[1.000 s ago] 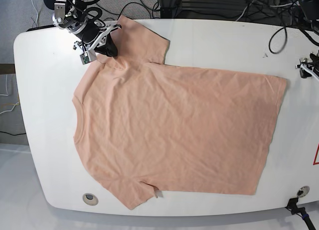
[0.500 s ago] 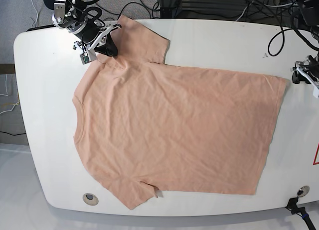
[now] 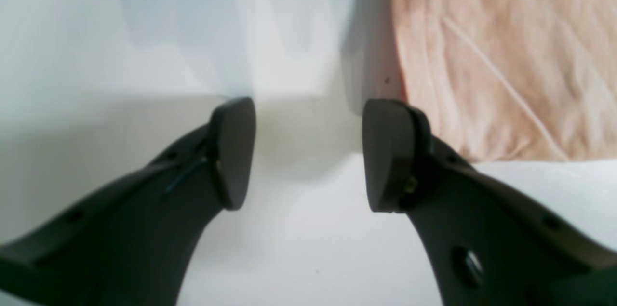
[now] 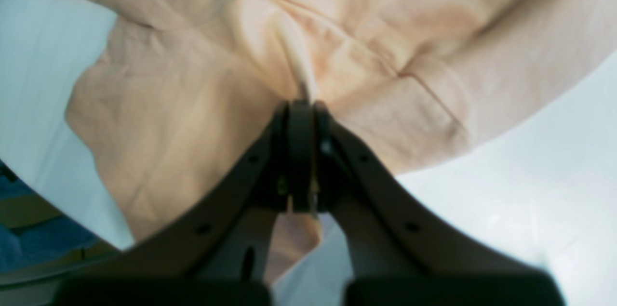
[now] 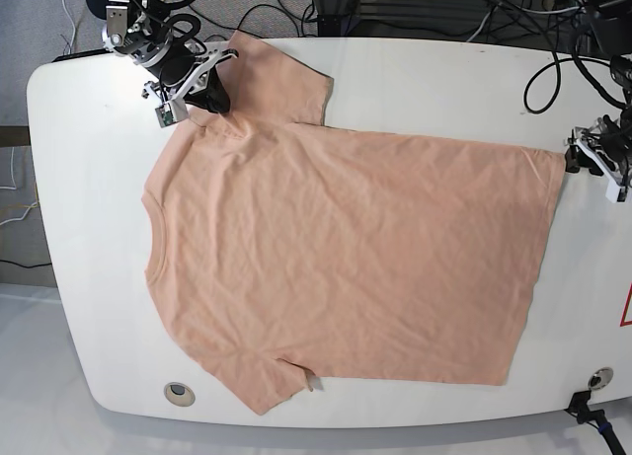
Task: Fold the T-shirt properly
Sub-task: 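Move the left gripper to the shirt's shoulder corner by the hem side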
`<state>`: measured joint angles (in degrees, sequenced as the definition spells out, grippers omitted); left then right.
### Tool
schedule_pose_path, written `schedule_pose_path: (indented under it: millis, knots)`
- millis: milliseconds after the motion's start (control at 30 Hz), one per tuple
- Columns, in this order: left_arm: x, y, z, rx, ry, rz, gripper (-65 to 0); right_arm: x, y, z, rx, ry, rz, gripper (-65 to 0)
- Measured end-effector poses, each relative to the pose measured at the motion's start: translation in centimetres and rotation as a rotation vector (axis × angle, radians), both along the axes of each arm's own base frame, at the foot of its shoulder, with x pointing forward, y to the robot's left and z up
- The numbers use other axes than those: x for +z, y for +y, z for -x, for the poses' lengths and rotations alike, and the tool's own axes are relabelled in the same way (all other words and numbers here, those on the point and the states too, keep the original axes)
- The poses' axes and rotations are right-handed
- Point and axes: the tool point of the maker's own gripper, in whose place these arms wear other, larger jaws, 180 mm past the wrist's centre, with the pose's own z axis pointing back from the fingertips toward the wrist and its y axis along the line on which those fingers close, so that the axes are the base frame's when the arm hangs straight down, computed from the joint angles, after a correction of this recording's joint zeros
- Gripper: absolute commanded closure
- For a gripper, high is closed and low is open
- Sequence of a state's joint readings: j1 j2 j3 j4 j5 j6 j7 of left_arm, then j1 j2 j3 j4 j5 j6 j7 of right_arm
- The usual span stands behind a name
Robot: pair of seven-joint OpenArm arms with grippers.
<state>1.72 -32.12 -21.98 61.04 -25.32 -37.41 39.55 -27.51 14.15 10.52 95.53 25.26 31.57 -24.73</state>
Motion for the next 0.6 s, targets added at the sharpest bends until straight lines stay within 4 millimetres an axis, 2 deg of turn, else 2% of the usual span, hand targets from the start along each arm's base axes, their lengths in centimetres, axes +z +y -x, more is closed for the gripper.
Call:
schedule_pose_path:
  millis: [400,467,500,600]
  knots:
    - [0.2,-1.4,-0.9,-0.055,0.006,0.019,-31.1,0.0,0.0,0.0,0.002,-0.001,0.001,0.0]
    - [0.3,-2.0,-0.9,-0.048,0.006,0.061,-30.3,0.0,0.0,-0.1,0.002,-0.002,0.001,0.0]
    - [0.6,-3.0,-1.2,-0.039,-0.015,0.124,-31.0,0.1,-0.1,-0.3,0.000,-0.006,0.002,-0.9]
    - [0.4,-3.0,-0.9,-0.030,-0.037,0.119,-31.0,-0.1,-0.4,-0.4,-0.030,0.002,-0.011,-0.9]
